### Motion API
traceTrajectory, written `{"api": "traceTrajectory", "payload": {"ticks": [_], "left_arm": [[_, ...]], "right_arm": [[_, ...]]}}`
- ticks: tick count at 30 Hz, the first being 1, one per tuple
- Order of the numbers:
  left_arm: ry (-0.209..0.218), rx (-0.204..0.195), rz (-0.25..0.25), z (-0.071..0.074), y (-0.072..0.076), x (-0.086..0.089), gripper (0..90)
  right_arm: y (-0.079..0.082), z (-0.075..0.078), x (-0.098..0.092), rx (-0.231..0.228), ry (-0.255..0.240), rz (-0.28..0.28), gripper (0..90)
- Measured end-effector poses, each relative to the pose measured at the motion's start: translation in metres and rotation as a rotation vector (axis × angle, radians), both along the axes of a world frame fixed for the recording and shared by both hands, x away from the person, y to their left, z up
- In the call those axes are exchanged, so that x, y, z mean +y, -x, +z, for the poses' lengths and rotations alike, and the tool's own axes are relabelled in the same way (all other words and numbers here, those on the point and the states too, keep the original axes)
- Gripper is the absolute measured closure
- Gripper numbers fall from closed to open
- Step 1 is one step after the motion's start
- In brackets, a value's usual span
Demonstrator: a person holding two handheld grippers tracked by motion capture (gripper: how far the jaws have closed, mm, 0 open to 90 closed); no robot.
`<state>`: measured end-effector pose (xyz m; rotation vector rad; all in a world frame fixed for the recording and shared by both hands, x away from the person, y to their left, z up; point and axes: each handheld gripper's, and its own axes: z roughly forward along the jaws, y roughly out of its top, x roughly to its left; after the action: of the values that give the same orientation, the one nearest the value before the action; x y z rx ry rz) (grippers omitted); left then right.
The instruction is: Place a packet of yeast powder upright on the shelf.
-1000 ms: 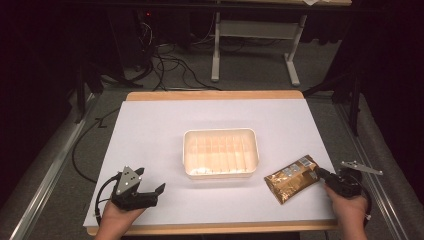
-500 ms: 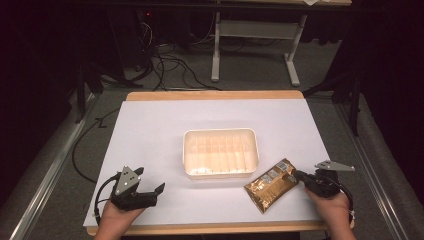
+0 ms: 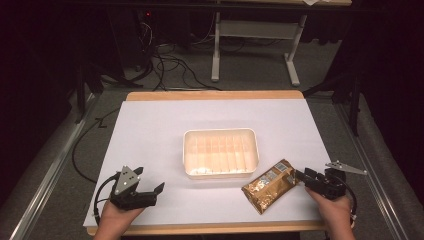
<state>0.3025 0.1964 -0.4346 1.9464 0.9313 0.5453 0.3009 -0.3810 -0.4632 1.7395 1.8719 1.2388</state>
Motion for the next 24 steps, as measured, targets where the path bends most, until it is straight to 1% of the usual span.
{"api": "traceTrajectory", "payload": {"ticks": [2,3,4,5,7,9,11,12,13,14,15,16,17,18,21,22,24], "left_arm": [[0.001,0.000,0.001,0.000,0.000,0.000,12.4],[0.001,-0.002,0.001,0.000,0.000,0.000,12.4],[0.001,-0.003,0.002,0.001,0.001,0.000,12.5],[0.000,-0.004,0.001,0.001,0.001,0.000,12.4],[0.003,-0.004,0.000,0.001,0.001,0.000,12.5],[0.002,-0.005,-0.001,0.001,0.002,0.000,12.5],[0.000,-0.007,-0.003,0.001,0.001,0.000,12.5],[0.000,-0.007,-0.003,0.001,0.001,0.000,12.5],[-0.001,-0.006,-0.003,0.001,0.001,0.001,12.5],[-0.001,-0.005,-0.002,0.001,0.001,0.001,12.5],[-0.001,-0.004,-0.002,0.001,0.000,0.001,12.5],[-0.001,-0.004,-0.002,0.001,0.000,0.001,12.5],[-0.002,-0.004,-0.002,0.001,0.000,0.001,12.5],[-0.002,-0.004,-0.003,0.001,0.000,0.001,12.5],[-0.005,-0.008,-0.005,0.001,0.001,0.000,12.5],[-0.005,-0.008,-0.005,0.001,0.001,0.000,12.5],[-0.005,-0.009,-0.005,0.001,0.001,0.000,12.5]], "right_arm": [[0.000,-0.002,-0.001,0.015,-0.057,-0.022,37.9],[0.001,-0.004,-0.002,0.027,-0.084,-0.043,35.6],[0.001,-0.005,-0.002,0.037,-0.109,-0.052,35.5],[0.001,-0.007,-0.003,0.056,-0.189,-0.060,35.5],[0.002,-0.009,-0.002,0.090,-0.247,-0.080,35.6],[0.002,-0.010,-0.002,0.094,-0.254,-0.086,35.6],[0.001,-0.013,-0.003,0.113,-0.277,-0.106,36.9],[0.001,-0.013,-0.003,0.113,-0.277,-0.106,36.9],[-0.001,-0.016,-0.004,0.125,-0.297,-0.109,37.9],[-0.001,-0.016,-0.004,0.125,-0.297,-0.109,37.9],[-0.002,-0.019,-0.005,0.138,-0.319,-0.110,39.4],[-0.002,-0.019,-0.005,0.138,-0.319,-0.110,39.4],[-0.002,-0.020,-0.006,0.140,-0.343,-0.111,40.2],[-0.003,-0.020,-0.005,0.143,-0.357,-0.112,40.8],[-0.003,-0.023,-0.004,0.147,-0.389,-0.097,43.9],[-0.003,-0.023,-0.004,0.147,-0.389,-0.097,43.9],[-0.005,-0.024,-0.002,0.160,-0.413,-0.083,46.1]]}}
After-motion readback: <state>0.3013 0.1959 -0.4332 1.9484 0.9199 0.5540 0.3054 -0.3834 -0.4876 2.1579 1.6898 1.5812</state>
